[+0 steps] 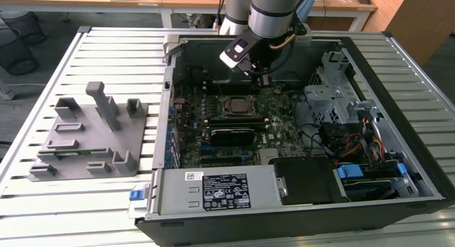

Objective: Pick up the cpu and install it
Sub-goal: 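Close the cpu cover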

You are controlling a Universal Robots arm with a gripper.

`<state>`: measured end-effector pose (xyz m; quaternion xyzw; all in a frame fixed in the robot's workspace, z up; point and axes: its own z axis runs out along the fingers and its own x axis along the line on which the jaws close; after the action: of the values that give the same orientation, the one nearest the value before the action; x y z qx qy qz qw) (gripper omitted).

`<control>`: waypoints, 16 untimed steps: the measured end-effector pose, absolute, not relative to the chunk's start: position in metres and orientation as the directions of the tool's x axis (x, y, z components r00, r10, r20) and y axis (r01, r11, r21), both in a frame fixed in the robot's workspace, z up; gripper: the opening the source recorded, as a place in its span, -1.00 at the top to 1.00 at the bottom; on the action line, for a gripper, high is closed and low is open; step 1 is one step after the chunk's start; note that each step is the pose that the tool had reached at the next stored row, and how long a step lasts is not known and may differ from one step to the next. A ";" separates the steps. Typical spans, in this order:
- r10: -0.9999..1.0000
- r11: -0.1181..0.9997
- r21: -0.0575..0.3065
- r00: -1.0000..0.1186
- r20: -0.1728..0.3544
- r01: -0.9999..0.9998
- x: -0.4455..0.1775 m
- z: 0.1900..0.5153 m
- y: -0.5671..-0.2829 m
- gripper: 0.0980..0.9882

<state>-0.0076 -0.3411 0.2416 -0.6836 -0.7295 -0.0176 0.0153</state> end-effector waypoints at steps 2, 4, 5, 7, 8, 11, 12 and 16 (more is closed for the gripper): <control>0.997 0.065 0.005 -0.065 0.047 0.998 -0.009 0.241 -0.341 0.98; 0.997 0.065 0.005 -0.065 0.047 0.998 -0.011 0.241 -0.342 0.98; 0.997 0.065 0.005 -0.065 0.047 0.998 -0.012 0.240 -0.342 0.98; 0.997 0.065 0.005 -0.065 0.047 0.998 -0.014 0.240 -0.343 0.98; 0.997 0.065 0.005 -0.065 0.047 0.998 -0.015 0.240 -0.344 0.98; 0.997 0.067 0.005 -0.067 0.047 0.998 -0.018 0.239 -0.346 0.98; 0.997 0.068 0.005 -0.068 0.047 0.998 -0.019 0.239 -0.347 0.98; 0.996 0.081 0.005 -0.081 0.047 0.997 -0.023 0.238 -0.348 0.98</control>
<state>-0.0231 -0.3485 0.2381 -0.6777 -0.7349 -0.0175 0.0155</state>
